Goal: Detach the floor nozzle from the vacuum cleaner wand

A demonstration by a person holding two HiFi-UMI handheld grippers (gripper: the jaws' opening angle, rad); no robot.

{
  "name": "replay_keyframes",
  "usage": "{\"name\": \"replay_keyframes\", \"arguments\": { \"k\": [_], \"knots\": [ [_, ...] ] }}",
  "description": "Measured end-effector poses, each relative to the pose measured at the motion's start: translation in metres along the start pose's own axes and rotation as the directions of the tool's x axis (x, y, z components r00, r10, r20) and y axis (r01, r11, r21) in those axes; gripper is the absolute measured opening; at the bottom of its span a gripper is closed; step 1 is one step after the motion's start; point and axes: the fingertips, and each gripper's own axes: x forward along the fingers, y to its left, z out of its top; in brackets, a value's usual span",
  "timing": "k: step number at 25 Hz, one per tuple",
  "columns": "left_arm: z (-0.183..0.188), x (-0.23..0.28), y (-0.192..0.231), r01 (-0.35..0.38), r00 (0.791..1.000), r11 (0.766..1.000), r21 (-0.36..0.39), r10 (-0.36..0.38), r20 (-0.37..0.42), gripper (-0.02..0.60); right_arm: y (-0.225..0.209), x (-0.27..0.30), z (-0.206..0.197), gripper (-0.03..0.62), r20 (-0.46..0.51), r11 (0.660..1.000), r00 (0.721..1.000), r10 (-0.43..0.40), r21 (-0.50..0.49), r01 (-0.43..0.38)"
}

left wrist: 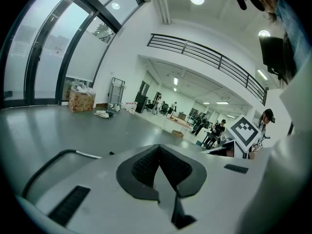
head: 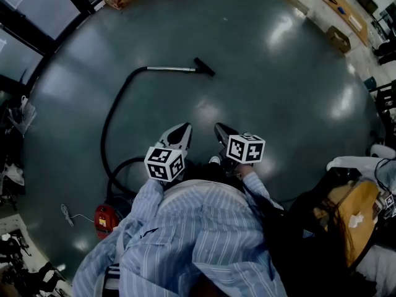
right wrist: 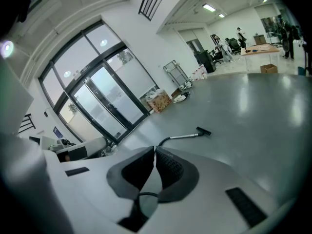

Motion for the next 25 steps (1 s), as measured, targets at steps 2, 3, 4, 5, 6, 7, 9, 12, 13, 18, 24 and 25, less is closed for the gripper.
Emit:
{"name": "replay_keyframes", "arguments": {
  "k": [2,3,4,5,6,7,9,12,13,18,24,25],
  "knots": [
    [-0.002,0.0,-0.003,0.001,1.0,1.0,-0.004,-0.001,0.0,0.006,-0.004,-0.003,-0.001,0.018,0.004,1.0,1.0,-0.001,0.007,0.001],
    [-0.003,0.0,-0.005,0.0,1.0,1.0,-0.005,0.0,0.001,0.006,-0.005,-0.004,-0.002,0.018,0.005,1.0,1.0,0.0,0.01,0.0],
    [-0.004,0.0,-0.006,-0.001,1.0,1.0,-0.006,0.001,0.001,0.006,-0.007,-0.006,-0.002,0.018,0.006,1.0,1.0,0.001,0.012,-0.001],
    [-0.004,0.001,-0.008,-0.003,1.0,1.0,-0.006,0.003,0.002,0.006,-0.009,-0.007,-0.002,0.018,0.006,1.0,1.0,0.001,0.013,-0.001],
    [-0.004,0.002,-0.01,-0.005,1.0,1.0,-0.006,0.005,0.001,0.006,-0.01,-0.009,-0.001,0.018,0.004,1.0,1.0,0.002,0.013,-0.002],
    [-0.004,0.003,-0.012,-0.007,1.0,1.0,-0.006,0.007,0.0,0.006,-0.012,-0.011,0.0,0.018,0.002,1.0,1.0,0.002,0.011,-0.002],
    [-0.003,0.007,-0.016,-0.01,1.0,1.0,-0.004,0.01,-0.005,0.006,-0.016,-0.014,0.002,0.018,-0.004,1.0,1.0,0.003,0.005,-0.003],
    [-0.008,0.013,-0.022,-0.011,1.0,1.0,-0.002,0.011,-0.012,0.006,-0.022,-0.017,0.001,0.018,-0.011,1.0,1.0,0.006,-0.006,-0.006],
    [-0.01,0.014,-0.024,-0.01,1.0,1.0,-0.001,0.01,-0.013,0.006,-0.025,-0.018,0.0,0.018,-0.013,1.0,1.0,0.01,-0.008,-0.01],
    [-0.015,0.026,-0.04,-0.023,1.0,1.0,0.0,0.023,-0.011,0.006,-0.046,-0.028,0.0,0.018,-0.023,1.0,1.0,0.005,-0.007,-0.005],
    [-0.025,0.033,-0.048,-0.059,0.998,0.998,-0.036,0.059,-0.01,0.006,-0.07,-0.037,-0.002,0.018,-0.032,1.0,0.999,0.011,0.018,-0.011],
    [-0.026,0.034,-0.048,-0.066,0.998,0.997,-0.035,0.066,-0.015,0.006,-0.074,-0.037,-0.001,0.018,-0.036,1.0,0.999,0.008,0.02,-0.007]
  ]
}}
